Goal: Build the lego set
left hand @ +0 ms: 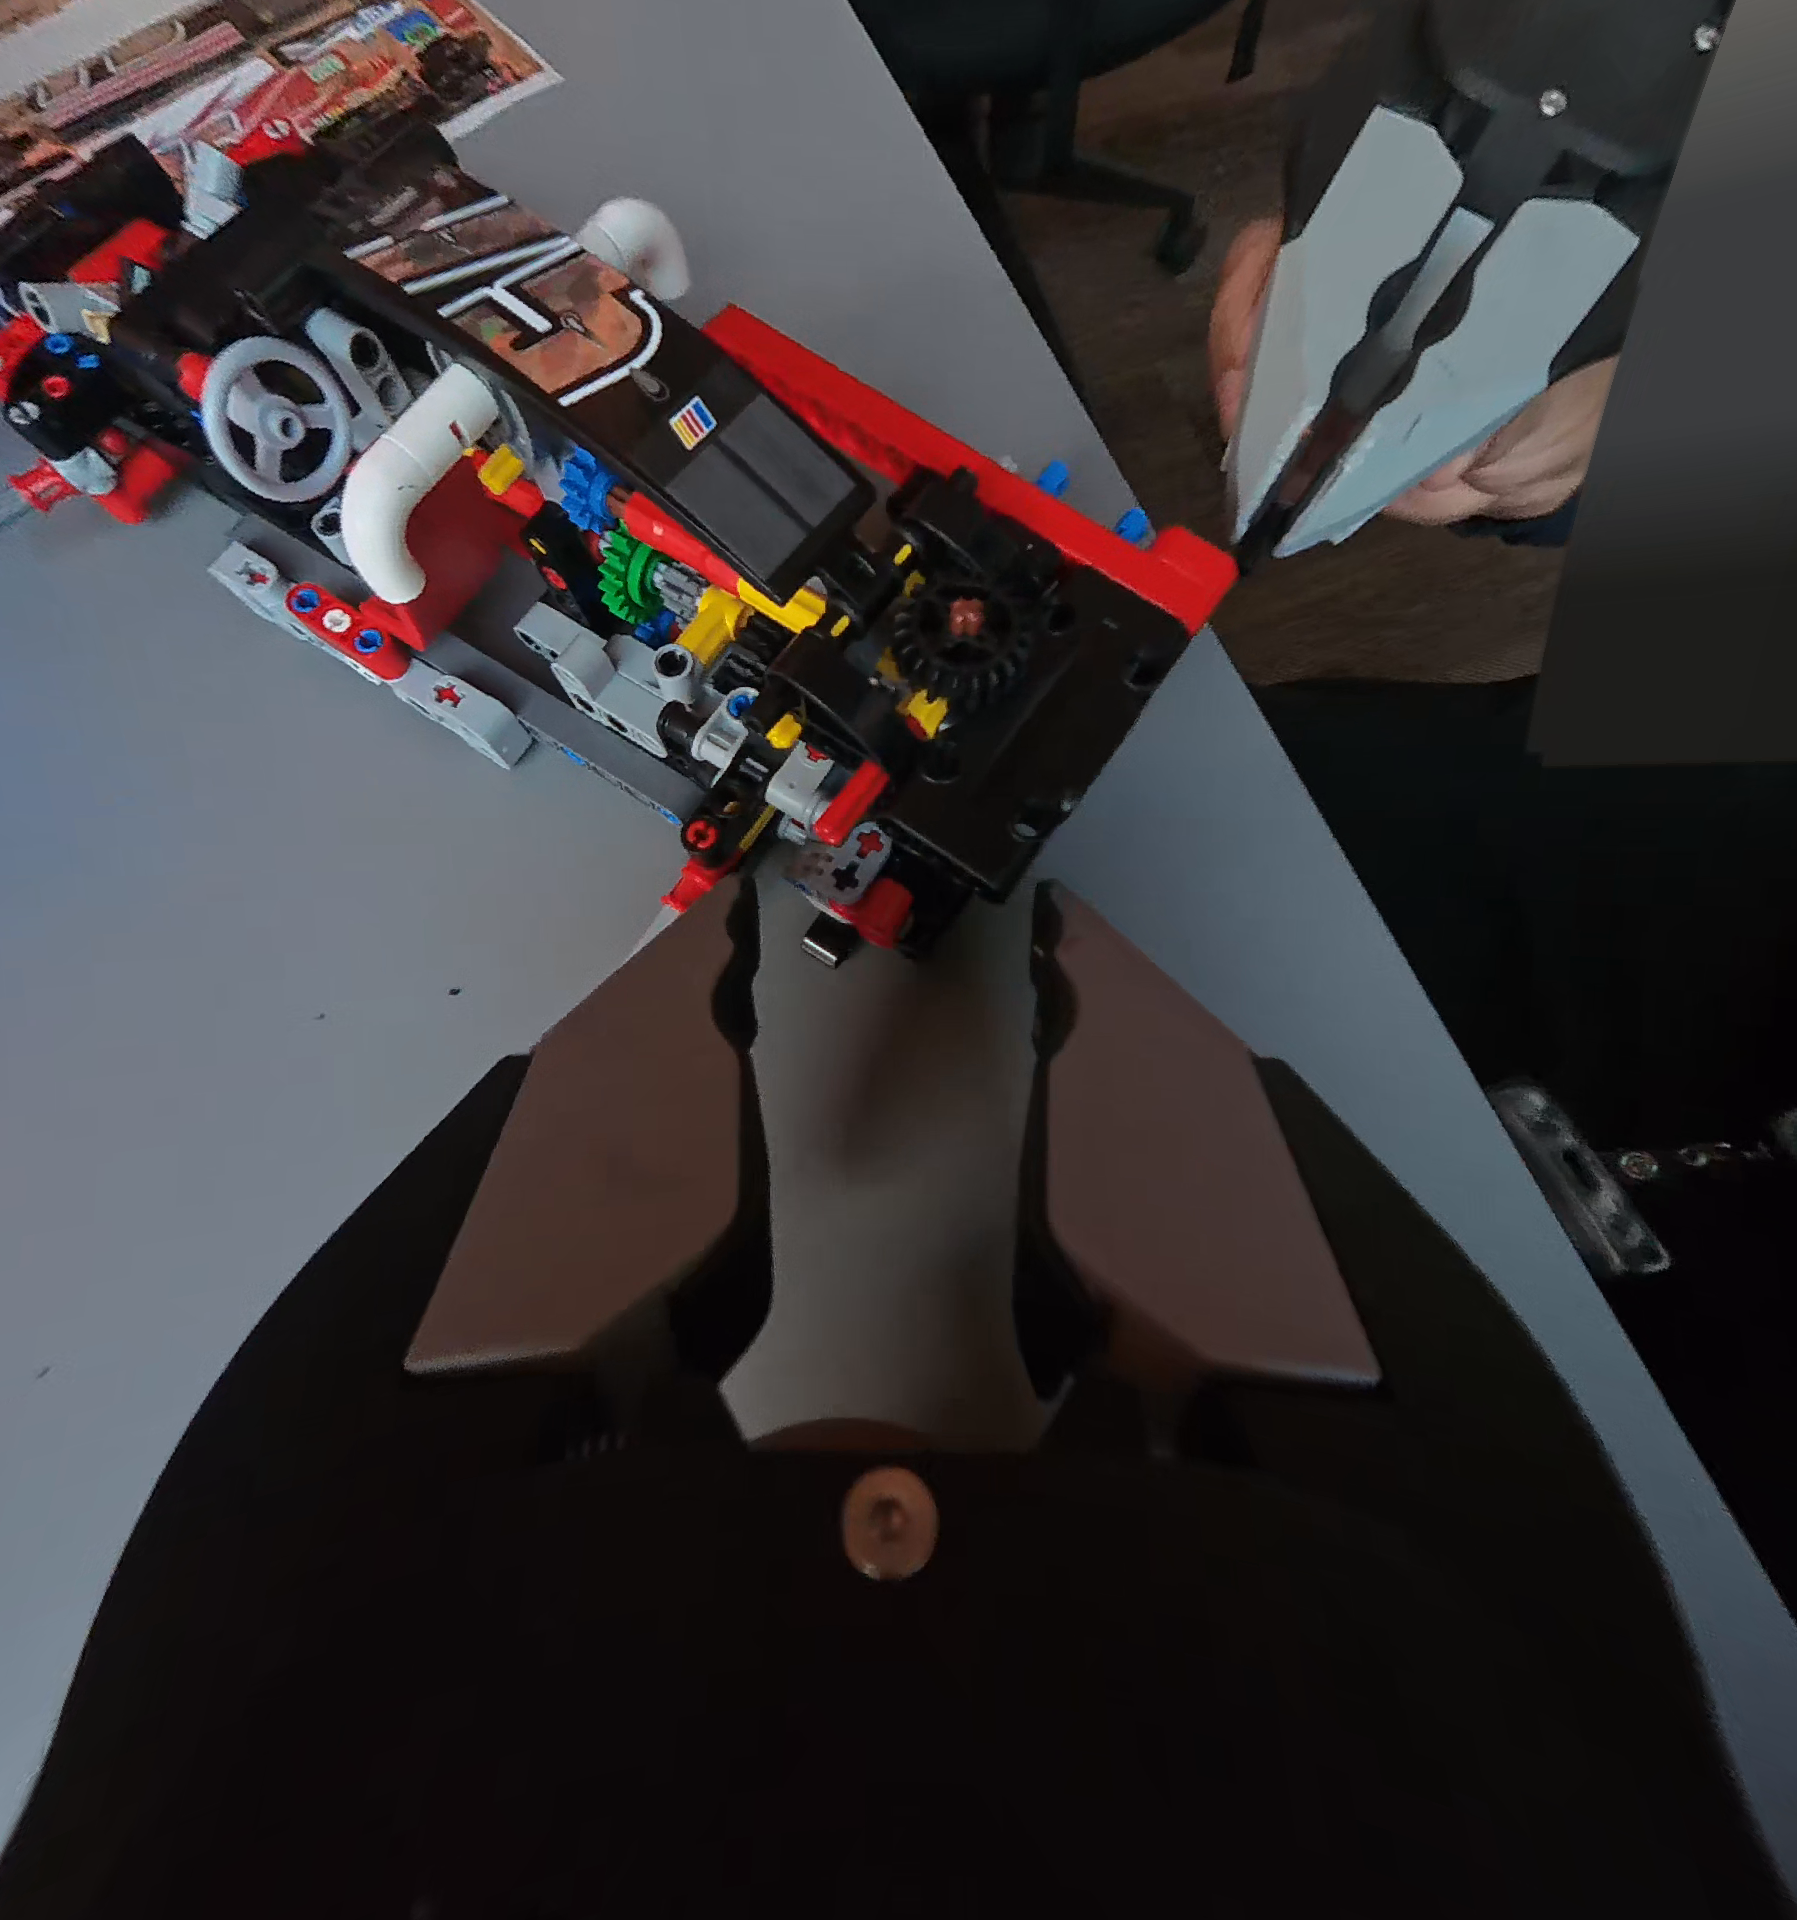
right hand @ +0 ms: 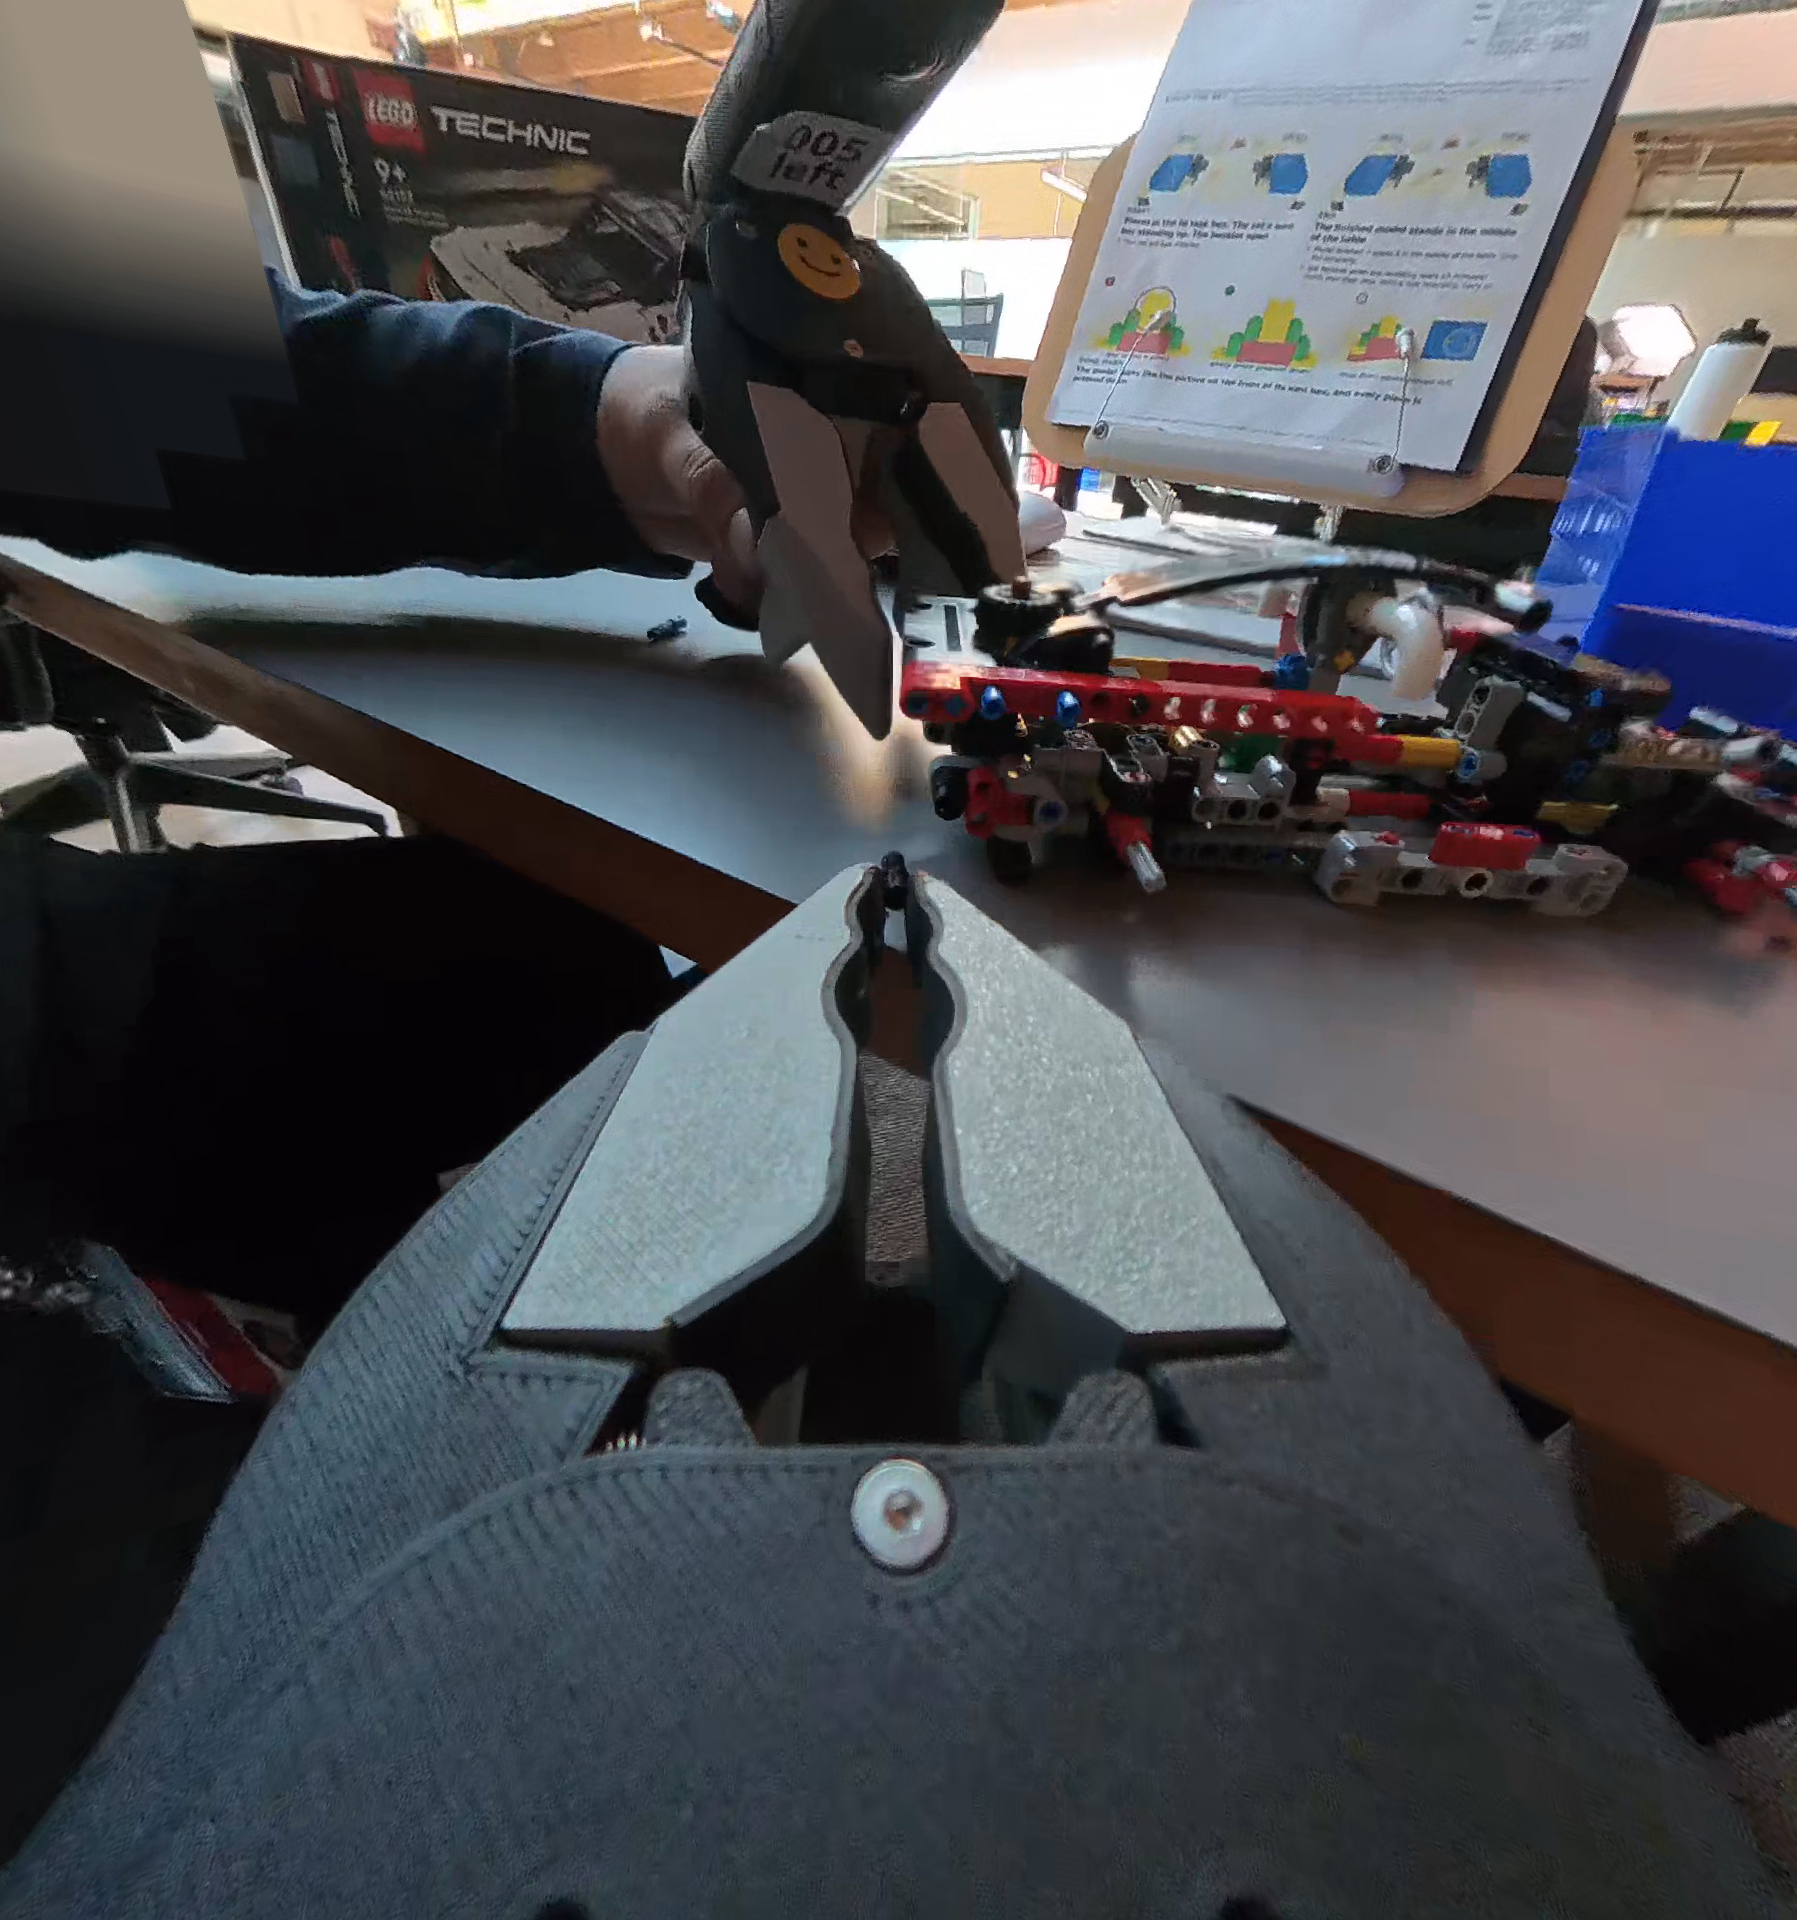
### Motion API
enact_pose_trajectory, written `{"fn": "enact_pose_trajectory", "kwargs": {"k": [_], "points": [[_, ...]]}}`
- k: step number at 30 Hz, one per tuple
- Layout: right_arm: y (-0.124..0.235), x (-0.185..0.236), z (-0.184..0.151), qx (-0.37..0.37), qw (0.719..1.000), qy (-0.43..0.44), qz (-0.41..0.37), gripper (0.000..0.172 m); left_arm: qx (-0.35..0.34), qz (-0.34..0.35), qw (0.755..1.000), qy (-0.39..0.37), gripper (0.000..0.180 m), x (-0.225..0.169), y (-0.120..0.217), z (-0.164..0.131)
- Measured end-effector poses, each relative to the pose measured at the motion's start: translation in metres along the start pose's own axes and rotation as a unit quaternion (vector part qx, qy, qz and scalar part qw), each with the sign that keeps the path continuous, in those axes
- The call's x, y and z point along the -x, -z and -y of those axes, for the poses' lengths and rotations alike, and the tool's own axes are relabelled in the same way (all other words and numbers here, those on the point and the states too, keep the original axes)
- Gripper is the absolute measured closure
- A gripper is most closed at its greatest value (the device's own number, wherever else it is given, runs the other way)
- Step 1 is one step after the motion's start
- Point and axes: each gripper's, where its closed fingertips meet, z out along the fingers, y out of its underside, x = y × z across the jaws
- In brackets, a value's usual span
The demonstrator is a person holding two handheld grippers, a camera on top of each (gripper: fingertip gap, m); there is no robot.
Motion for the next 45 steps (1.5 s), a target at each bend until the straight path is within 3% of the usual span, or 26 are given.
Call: {"fn": "enact_pose_trajectory", "kwargs": {"k": [6,10,15,18,23,28,45], "points": [[-0.01,-0.012,0.019,-0.015,1.0,0.018,-0.015,0.171,-0.007,-0.001,1.0,-0.009,0.132,0.004,-0.002,0.003],[-0.014,-0.017,0.013,-0.012,0.999,0.038,-0.036,0.171,0.005,-0.023,1.0,-0.003,0.111,0.004,-0.012,-0.002],[-0.01,-0.025,0.01,-0.018,0.999,0.023,-0.04,0.171,-0.017,-0.007,1.0,-0.024,0.125,0.02,0.0,0.002],[-0.007,-0.025,0.009,-0.02,0.999,0.017,-0.035,0.171,-0.039,-0.013,0.999,-0.02,0.124,0.028,0.005,0.006],[-0.01,-0.029,0.007,-0.006,0.999,0.03,-0.034,0.171,-0.007,-0.019,0.997,-0.068,0.094,0.035,-0.012,0.005],[-0.014,-0.032,0.006,-0.002,0.999,0.032,-0.037,0.171,0.009,-0.06,0.993,-0.103,0.12,0.031,-0.023,0.01],[-0.006,-0.025,-0.001,-0.005,0.997,0.051,-0.06,0.171,0.003,-0.1,0.986,-0.134,0.124,0.007,-0.03,0.016]]}}
